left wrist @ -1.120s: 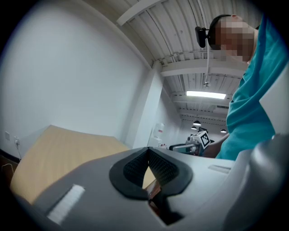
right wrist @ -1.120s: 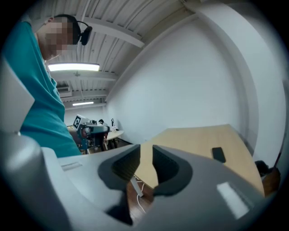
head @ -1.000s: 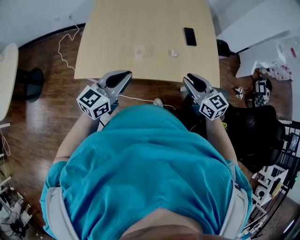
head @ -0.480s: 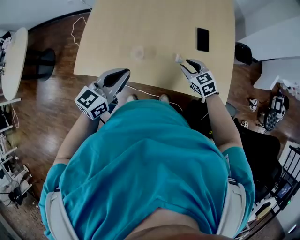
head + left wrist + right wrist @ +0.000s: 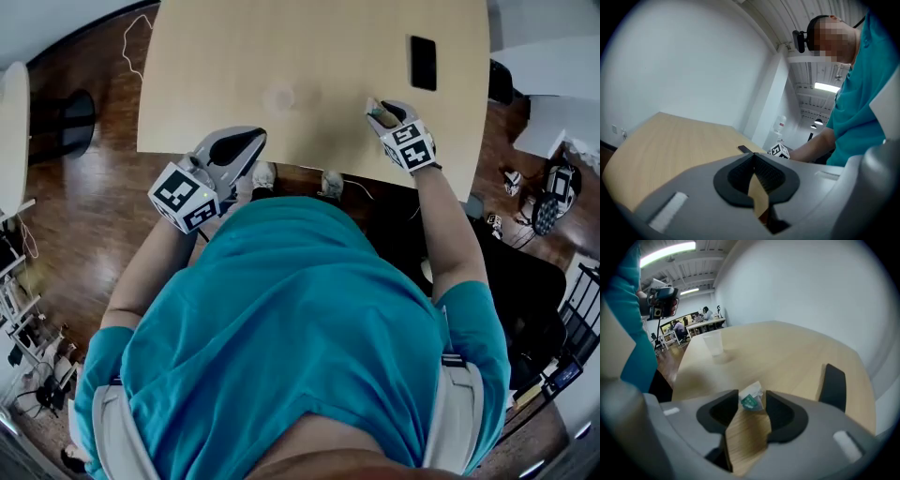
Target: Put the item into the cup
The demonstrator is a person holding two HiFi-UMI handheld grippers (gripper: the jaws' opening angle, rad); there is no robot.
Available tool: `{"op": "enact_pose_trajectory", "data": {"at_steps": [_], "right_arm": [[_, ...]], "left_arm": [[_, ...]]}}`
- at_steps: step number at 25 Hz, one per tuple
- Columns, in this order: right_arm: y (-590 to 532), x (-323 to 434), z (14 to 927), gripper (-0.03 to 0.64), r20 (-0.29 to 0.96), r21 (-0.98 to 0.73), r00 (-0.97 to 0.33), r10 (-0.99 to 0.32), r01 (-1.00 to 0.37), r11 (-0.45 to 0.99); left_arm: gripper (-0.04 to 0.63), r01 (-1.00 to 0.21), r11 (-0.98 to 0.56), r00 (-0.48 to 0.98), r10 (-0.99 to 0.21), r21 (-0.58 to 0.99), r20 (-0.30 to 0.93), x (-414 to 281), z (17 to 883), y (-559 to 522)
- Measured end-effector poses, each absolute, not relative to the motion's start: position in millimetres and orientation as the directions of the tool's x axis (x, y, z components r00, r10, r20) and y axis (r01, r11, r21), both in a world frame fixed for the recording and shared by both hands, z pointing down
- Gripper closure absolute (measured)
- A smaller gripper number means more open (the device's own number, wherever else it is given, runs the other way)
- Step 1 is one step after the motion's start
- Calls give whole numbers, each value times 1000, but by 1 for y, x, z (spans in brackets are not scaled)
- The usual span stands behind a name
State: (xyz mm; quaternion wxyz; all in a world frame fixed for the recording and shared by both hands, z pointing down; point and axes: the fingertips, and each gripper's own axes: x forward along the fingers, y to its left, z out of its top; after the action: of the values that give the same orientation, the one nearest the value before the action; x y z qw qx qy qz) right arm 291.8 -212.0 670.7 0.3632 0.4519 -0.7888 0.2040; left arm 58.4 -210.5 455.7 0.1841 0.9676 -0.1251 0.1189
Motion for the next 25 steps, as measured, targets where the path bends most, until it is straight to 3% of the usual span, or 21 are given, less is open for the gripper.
{"op": "enact_pose_trajectory", "data": {"at_steps": [3,11,17,25], "right_arm": [[-216,291,679,440,783,25,-307,-542,-854,519],[-216,286,678,552,793,43,-311,-524,-830,557],[-231,266,620,557,714,25,-376,-591,-829,558],[-261,168,529,555,630,75,-527,-570,-690,720]], "left_arm": [[591,-278,-898,942,-186,340,279,56,461,-214],[591,-289,-886,939,-189,362,286,51,470,-219],[591,-298,-882,942,-208,367,264,49,469,-222],[591,-328,-874,938,-256,359,234,28,462,-225]]}}
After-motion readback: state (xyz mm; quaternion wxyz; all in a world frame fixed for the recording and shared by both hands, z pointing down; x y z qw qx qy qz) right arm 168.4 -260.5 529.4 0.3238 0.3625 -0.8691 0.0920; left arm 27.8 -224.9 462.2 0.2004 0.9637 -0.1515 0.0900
